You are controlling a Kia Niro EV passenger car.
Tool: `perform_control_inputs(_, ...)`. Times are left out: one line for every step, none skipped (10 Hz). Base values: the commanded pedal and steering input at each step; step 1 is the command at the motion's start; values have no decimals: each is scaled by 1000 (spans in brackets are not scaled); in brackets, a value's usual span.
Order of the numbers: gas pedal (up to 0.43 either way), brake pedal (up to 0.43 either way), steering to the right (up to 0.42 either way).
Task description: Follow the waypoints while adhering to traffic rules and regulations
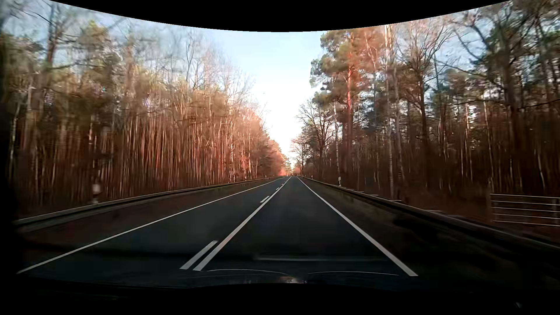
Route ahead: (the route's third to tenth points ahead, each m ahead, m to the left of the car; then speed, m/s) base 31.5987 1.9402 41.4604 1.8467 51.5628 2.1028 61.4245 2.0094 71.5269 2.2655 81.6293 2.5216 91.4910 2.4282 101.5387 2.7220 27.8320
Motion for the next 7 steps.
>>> perform_control_inputs(197,0,-1)
perform_control_inputs(197,0,-1)
perform_control_inputs(197,0,-1)
perform_control_inputs(197,0,0)
perform_control_inputs(197,0,0)
perform_control_inputs(197,0,-1)
perform_control_inputs(197,0,-1)
